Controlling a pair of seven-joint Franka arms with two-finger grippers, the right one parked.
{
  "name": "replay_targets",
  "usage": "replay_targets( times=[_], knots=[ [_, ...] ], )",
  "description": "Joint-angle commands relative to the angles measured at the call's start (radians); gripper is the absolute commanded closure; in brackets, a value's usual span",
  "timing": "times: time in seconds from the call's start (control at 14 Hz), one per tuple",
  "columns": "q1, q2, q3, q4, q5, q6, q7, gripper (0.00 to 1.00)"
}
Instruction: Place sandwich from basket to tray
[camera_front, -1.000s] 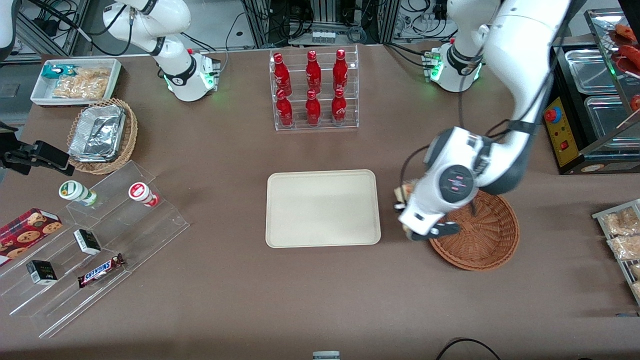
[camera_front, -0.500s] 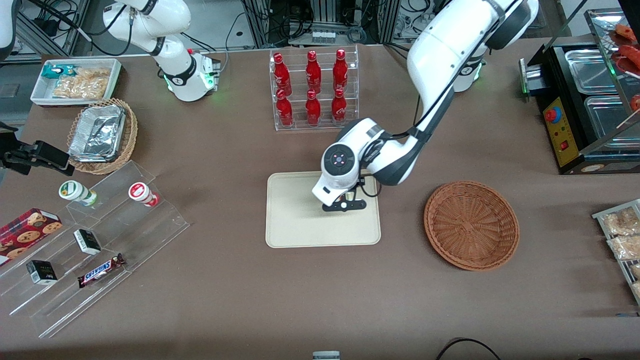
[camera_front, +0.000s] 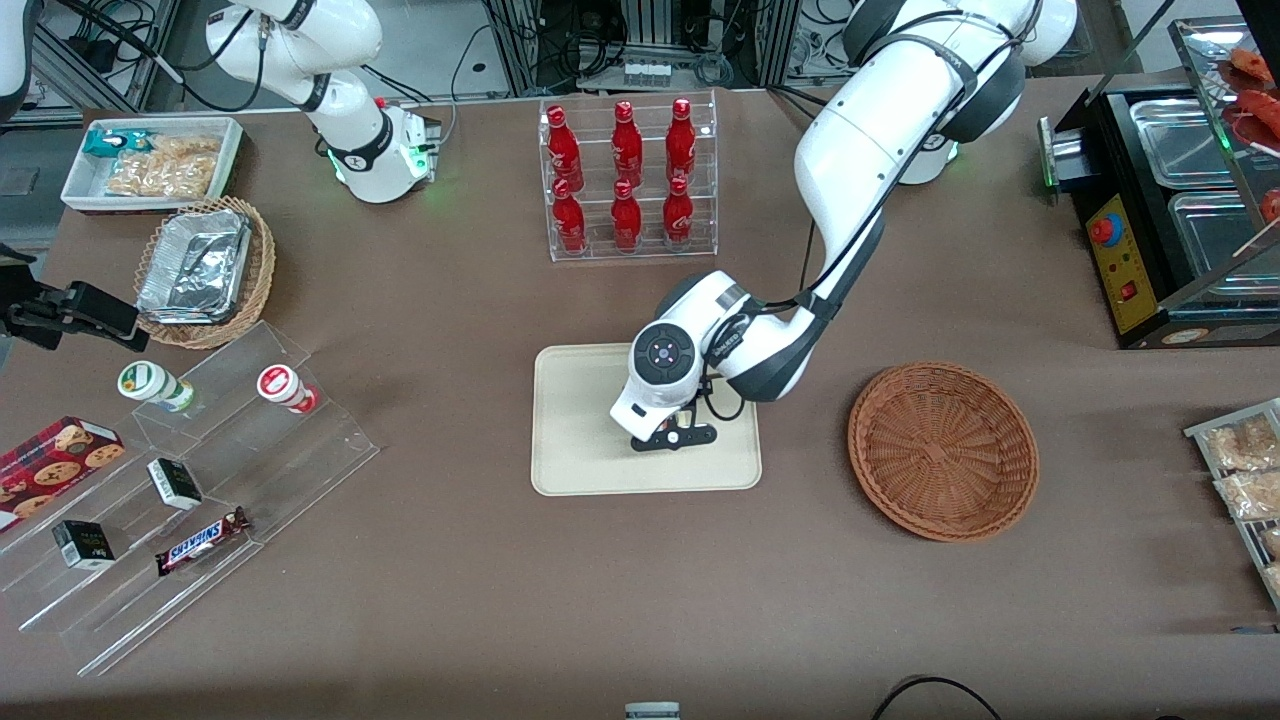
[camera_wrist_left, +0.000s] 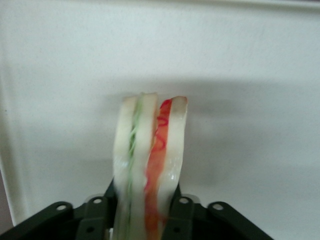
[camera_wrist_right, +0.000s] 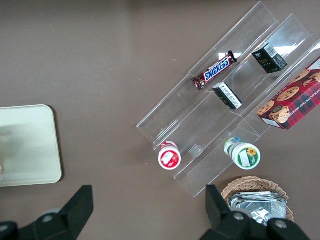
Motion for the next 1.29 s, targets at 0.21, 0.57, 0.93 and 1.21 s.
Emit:
replay_targets(
  times=[0.21,0.57,0.93,1.21],
  knots=[
    [-0.014,-0.043,0.083,0.057,0.084,-0.005,-0.026,0.0],
    [0.024,-0.233,0.143,0.048,0.086,-0.207,0.001,0.0],
    [0.229,-0.494,0.119,-0.162,0.069,-0.273,0.243,0.0],
    [0.335,-0.606,0.105,-0.179,0.05,-0.436,0.389,0.0]
  ],
)
